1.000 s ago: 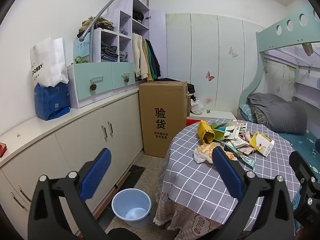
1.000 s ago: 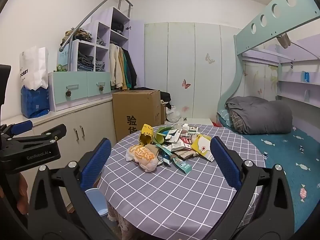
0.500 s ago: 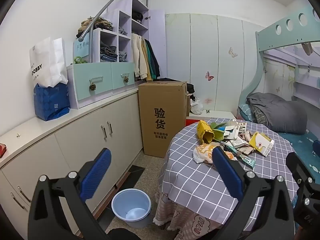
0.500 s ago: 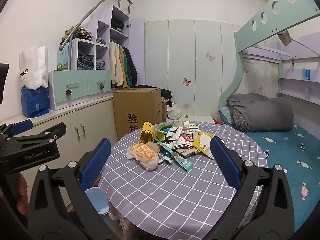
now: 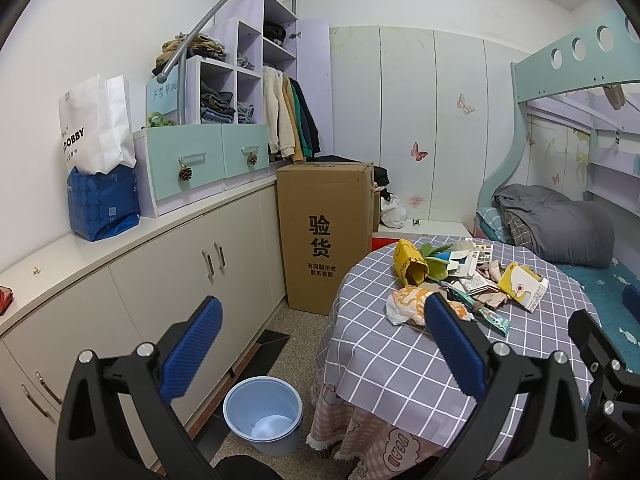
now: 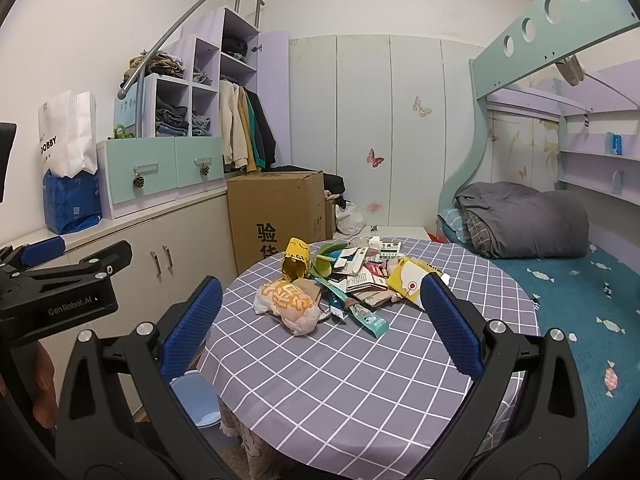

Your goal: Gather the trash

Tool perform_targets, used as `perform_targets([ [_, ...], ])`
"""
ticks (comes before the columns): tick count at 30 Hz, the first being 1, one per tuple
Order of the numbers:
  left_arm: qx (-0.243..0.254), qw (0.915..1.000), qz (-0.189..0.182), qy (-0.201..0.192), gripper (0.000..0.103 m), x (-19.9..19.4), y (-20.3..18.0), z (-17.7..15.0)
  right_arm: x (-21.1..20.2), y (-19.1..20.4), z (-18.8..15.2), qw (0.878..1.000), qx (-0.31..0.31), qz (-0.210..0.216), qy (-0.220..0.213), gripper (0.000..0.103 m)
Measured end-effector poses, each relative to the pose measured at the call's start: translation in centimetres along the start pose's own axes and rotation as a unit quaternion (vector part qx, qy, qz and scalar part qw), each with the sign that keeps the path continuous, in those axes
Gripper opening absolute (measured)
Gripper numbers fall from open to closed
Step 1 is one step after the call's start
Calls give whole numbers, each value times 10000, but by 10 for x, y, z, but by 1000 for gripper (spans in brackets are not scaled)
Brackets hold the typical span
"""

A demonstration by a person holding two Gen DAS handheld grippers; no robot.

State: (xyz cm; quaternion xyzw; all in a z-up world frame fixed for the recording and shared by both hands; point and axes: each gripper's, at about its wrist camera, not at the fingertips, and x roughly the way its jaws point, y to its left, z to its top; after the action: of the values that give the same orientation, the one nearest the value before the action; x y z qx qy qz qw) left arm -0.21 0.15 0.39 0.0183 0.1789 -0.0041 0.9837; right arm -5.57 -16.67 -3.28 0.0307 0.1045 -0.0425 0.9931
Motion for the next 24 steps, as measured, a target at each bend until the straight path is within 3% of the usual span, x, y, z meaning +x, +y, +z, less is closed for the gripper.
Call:
perform_targets([
  [24,29,10000,-44,34,99,4,-10,-9,-1,1,-7,10000,23,4,63,97],
])
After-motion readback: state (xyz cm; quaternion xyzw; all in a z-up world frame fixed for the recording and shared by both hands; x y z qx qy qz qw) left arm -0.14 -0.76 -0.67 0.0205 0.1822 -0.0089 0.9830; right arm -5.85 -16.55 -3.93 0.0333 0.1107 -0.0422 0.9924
